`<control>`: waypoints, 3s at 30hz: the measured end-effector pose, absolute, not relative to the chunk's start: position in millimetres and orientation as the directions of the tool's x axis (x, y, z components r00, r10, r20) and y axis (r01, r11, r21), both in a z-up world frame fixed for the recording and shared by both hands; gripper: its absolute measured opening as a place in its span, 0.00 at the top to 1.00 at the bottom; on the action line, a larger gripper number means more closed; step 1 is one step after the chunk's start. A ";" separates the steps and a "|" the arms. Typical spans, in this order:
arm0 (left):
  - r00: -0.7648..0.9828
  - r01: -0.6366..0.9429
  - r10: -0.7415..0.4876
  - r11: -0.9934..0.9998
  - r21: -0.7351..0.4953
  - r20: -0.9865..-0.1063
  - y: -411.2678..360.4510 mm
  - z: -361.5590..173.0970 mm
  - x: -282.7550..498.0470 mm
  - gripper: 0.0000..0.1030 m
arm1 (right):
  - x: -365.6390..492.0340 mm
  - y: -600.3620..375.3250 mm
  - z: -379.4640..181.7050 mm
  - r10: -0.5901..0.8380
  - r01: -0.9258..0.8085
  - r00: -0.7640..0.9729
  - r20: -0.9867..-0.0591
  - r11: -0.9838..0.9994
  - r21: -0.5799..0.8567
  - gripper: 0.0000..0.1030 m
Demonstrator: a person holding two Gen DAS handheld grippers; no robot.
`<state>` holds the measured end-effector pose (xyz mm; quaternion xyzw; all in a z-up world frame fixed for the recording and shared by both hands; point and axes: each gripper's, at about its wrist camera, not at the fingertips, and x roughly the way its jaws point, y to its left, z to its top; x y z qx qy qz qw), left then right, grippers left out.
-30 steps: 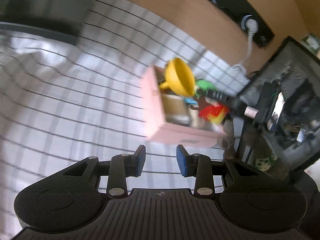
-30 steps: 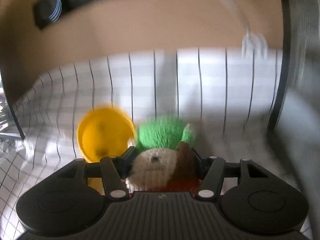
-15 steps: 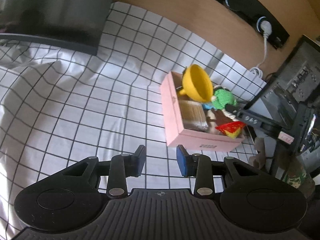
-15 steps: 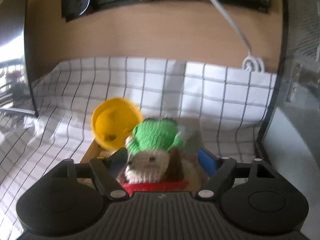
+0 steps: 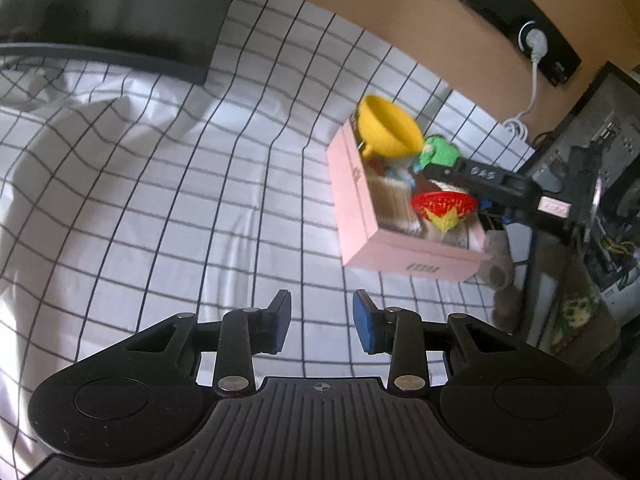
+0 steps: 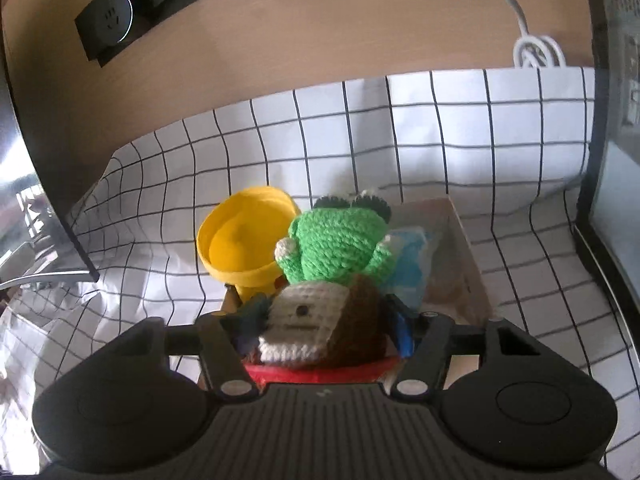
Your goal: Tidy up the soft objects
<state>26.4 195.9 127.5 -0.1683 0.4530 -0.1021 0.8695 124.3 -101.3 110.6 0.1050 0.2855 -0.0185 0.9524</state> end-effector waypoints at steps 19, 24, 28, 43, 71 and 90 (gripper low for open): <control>0.568 0.148 -0.226 0.974 -0.172 -0.791 116.2 42.4 13.5 0.62 | -45.0 -104.1 60.0 -0.162 0.178 0.796 -0.584 0.984 -0.029 0.24; 0.664 0.164 -0.171 0.983 -0.081 -0.728 83.8 31.2 4.2 0.54 | -42.2 -111.8 38.2 -0.118 0.127 0.805 -0.581 0.992 -0.024 0.24; 0.691 0.174 -0.135 0.985 -0.017 -0.710 62.7 27.4 3.1 0.28 | -31.0 -114.2 23.3 -0.126 0.141 0.776 -0.618 0.990 -0.026 0.22; 0.752 0.039 -0.021 0.999 0.012 -0.659 46.3 19.0 8.1 0.23 | -24.0 -127.2 11.9 -0.196 0.167 0.803 -0.563 0.981 -0.102 0.00; 0.757 0.031 -0.013 0.999 0.016 -0.654 47.0 18.3 6.4 0.23 | -26.2 -127.4 10.9 -0.206 0.184 0.810 -0.549 0.978 -0.096 0.00; 0.757 0.031 -0.013 0.999 0.015 -0.654 46.5 18.2 6.2 0.23 | -26.2 -127.6 10.9 -0.205 0.183 0.810 -0.549 0.978 -0.096 0.00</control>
